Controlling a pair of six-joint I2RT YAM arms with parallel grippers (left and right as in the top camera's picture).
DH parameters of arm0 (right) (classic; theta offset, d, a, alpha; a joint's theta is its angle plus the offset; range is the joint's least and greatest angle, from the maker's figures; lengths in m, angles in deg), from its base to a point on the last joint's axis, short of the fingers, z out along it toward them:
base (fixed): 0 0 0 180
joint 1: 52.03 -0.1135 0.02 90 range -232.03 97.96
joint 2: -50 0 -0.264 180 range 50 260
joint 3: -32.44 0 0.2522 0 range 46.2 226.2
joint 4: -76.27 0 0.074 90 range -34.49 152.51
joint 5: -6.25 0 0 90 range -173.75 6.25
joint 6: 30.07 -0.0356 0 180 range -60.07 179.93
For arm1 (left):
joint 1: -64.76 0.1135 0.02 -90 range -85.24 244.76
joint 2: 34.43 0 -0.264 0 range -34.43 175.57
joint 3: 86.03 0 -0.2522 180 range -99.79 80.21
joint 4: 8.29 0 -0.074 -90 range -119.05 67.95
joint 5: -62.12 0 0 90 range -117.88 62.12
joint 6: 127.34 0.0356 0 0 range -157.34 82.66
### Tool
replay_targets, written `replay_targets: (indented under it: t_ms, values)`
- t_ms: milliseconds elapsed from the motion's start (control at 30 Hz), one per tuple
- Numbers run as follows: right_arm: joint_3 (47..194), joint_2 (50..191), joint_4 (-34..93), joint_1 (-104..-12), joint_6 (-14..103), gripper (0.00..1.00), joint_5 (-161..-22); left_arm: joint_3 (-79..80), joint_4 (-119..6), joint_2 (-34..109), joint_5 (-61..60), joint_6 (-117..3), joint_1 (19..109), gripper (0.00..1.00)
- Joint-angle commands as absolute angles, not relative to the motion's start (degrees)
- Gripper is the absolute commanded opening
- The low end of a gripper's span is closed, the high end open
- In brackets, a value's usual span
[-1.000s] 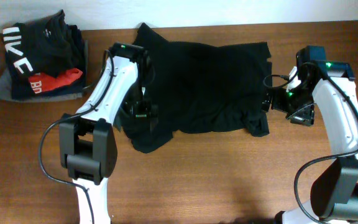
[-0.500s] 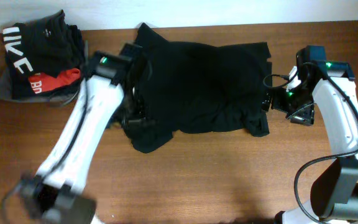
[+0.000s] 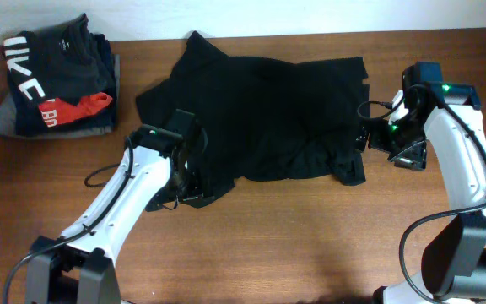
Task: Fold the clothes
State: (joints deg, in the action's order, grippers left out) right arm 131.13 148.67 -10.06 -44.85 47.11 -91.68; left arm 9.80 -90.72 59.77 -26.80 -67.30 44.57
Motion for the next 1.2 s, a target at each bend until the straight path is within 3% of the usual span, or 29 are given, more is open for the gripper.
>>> replay_targets:
  t_ms: [0,600,933,1000,1167]
  values:
    - [131.0,148.1,-10.1,-44.9,47.7,0.99,-90.8,11.8,-87.7,59.4,-25.7,-68.8,44.8,0.97]
    - [131.0,148.1,-10.2,-44.9,47.7,0.99,-90.8,19.2,-71.5,65.9,-23.5,-69.0,47.7,0.94]
    - [131.0,148.1,-10.5,-44.9,49.2,0.99,-90.8,19.2,-68.7,70.0,-22.7,-69.0,47.6,0.89]
    - [131.0,148.1,-10.5,-44.9,49.2,0.99,-90.8,19.2,-68.4,70.5,-22.7,-69.0,47.6,0.82]
    - [131.0,148.1,-10.5,-44.9,49.2,0.99,-90.8,19.2,-67.3,70.7,-22.7,-69.0,47.6,0.50]
